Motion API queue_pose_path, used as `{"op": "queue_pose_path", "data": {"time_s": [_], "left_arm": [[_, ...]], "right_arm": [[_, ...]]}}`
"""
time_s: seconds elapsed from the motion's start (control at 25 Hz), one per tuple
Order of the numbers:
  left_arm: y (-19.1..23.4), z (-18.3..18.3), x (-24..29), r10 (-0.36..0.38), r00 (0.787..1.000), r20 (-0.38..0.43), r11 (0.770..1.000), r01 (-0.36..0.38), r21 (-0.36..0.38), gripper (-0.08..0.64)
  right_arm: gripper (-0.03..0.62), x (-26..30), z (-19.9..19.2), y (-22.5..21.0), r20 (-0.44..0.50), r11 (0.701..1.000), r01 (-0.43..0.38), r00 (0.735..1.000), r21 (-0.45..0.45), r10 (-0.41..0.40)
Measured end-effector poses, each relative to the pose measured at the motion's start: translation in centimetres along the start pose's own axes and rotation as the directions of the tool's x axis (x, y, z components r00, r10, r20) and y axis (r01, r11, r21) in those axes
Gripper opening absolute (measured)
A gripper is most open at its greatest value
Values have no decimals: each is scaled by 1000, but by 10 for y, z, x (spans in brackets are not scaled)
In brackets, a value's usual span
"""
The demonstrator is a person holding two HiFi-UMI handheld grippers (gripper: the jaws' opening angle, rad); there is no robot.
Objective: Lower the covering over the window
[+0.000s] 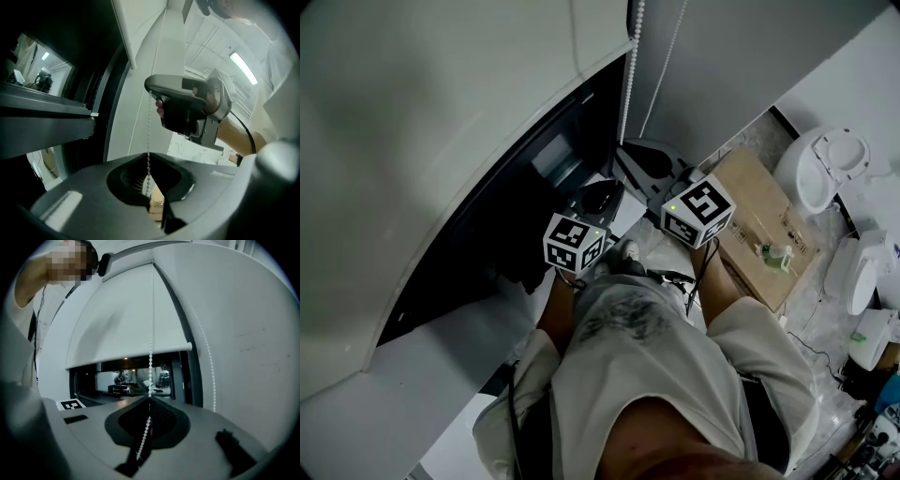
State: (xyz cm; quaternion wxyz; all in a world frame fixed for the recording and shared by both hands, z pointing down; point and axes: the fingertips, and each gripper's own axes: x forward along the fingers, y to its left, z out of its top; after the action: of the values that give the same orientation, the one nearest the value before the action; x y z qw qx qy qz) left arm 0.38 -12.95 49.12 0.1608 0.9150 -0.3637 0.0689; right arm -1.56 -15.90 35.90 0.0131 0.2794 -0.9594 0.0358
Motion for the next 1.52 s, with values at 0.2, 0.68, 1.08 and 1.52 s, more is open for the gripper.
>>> {"op": "queue_pose_path", "data": {"time_s": [0.2, 0.68, 1.08, 1.52], "left_arm": [[5, 12, -12, -14, 998, 53, 998, 17, -62, 53], [-2, 147, -51, -20, 950, 310, 994, -13, 106, 81], [-14, 229, -46, -58, 913, 404, 974, -37, 223, 83], [-26, 249, -40, -78, 904, 421, 960, -46, 277, 17]], "right_arm": [[17, 2, -2, -2, 0, 1000, 9, 1000, 2, -9], [17, 4, -2, 0, -1, 1000, 6, 1000, -1, -6], [17, 8, -15, 9, -40, 1000, -13, 999, 5, 13], [17, 8, -16, 10, -41, 1000, -15, 999, -7, 15]]}}
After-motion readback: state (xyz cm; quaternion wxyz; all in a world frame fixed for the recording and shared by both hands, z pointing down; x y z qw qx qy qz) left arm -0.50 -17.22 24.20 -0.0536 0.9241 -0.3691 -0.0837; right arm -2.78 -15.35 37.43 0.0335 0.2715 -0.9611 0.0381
